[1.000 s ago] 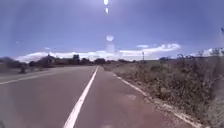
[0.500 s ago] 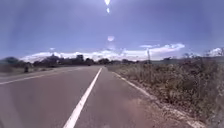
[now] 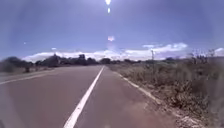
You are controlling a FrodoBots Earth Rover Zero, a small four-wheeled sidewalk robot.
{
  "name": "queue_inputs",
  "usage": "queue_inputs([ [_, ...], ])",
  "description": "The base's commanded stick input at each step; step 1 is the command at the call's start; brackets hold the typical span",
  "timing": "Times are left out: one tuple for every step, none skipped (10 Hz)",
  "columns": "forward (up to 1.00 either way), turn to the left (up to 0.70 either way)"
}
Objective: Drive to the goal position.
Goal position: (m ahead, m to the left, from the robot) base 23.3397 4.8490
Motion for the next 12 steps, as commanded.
queue_inputs([
  [0.45, 0.00],
  [0.45, 0.00],
  [0.45, 0.00],
  [0.45, 0.00],
  [0.45, 0.27],
  [0.45, 0.27],
  [0.45, 0.27],
  [0.45, 0.27],
  [0.45, 0.27],
  [0.45, 0.27],
  [0.45, 0.27],
  [0.45, 0.27],
])
